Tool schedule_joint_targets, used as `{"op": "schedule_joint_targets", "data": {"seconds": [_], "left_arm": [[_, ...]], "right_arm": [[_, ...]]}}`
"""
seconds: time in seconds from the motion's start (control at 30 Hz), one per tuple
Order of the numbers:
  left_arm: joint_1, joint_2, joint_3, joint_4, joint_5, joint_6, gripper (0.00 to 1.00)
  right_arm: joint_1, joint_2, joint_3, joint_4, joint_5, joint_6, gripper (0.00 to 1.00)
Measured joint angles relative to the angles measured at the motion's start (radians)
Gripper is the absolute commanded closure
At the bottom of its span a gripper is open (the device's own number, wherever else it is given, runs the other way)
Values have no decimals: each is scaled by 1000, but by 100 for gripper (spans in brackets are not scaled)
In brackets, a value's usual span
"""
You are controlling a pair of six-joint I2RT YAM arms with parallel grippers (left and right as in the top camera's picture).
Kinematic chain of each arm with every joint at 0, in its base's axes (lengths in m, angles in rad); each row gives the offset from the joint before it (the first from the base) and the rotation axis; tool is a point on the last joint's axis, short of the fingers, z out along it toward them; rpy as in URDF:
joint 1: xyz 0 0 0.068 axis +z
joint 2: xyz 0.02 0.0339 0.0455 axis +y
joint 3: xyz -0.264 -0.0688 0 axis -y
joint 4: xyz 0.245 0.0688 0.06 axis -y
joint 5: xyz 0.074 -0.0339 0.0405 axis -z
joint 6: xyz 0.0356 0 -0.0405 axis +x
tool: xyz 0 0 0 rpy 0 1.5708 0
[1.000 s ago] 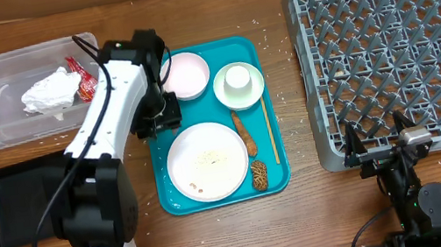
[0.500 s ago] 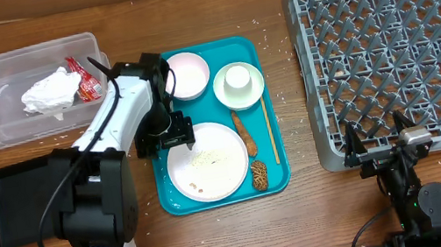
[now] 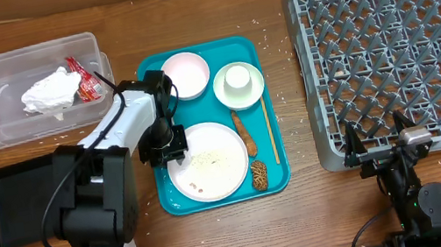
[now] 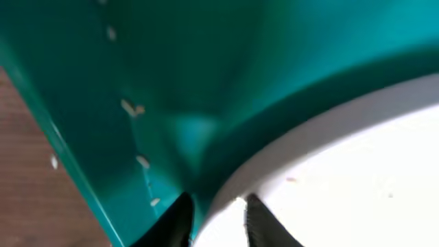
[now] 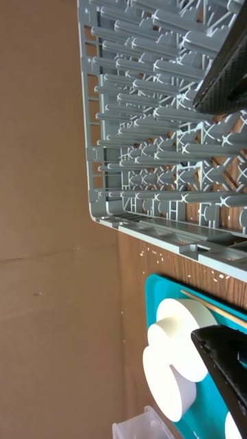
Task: Sort waste into correct bins and load items into the dishwasher
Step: 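Grasp the rim of the white rice plate with the left gripper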
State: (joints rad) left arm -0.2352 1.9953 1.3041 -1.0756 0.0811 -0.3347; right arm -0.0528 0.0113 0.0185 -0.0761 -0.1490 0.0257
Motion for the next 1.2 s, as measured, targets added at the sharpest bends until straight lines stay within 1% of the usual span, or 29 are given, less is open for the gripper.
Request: {"op": "schedule_joint_targets", "data": {"seconds": [0.07, 0.23, 0.37, 0.67, 0.73, 0.8, 0.87, 0.93, 1.07, 1.1, 1.2], "left_arm": [[1, -5, 0, 26, -3, -1, 82], [2, -13, 0, 71, -14, -10, 82], [24, -15, 0, 84, -43, -27, 83], [168, -19, 8, 154, -55, -32, 83], [186, -19, 18, 156, -64, -32, 79], [193, -16, 48, 134, -72, -32, 68], [196, -16, 98, 95, -80, -31, 60], [196, -15, 167, 37, -87, -30, 58], [187, -15, 306, -82, -88, -29, 58], [181, -15, 345, -116, -78, -28, 59], [156, -15, 385, -178, -30, -12, 58]], "right_arm": [[0, 0, 0, 1, 0, 0, 0], [0, 0, 0, 1, 0, 0, 0], [0, 0, 0, 0, 0, 0, 0], [0, 0, 0, 0, 0, 0, 0], [0, 0, 0, 0, 0, 0, 0], [0, 0, 0, 0, 0, 0, 0], [0, 0, 0, 1, 0, 0, 0], [0, 0, 0, 1, 0, 0, 0], [0, 0, 0, 0, 0, 0, 0], [0, 0, 0, 0, 0, 0, 0], [0, 0, 0, 0, 0, 0, 0]]}}
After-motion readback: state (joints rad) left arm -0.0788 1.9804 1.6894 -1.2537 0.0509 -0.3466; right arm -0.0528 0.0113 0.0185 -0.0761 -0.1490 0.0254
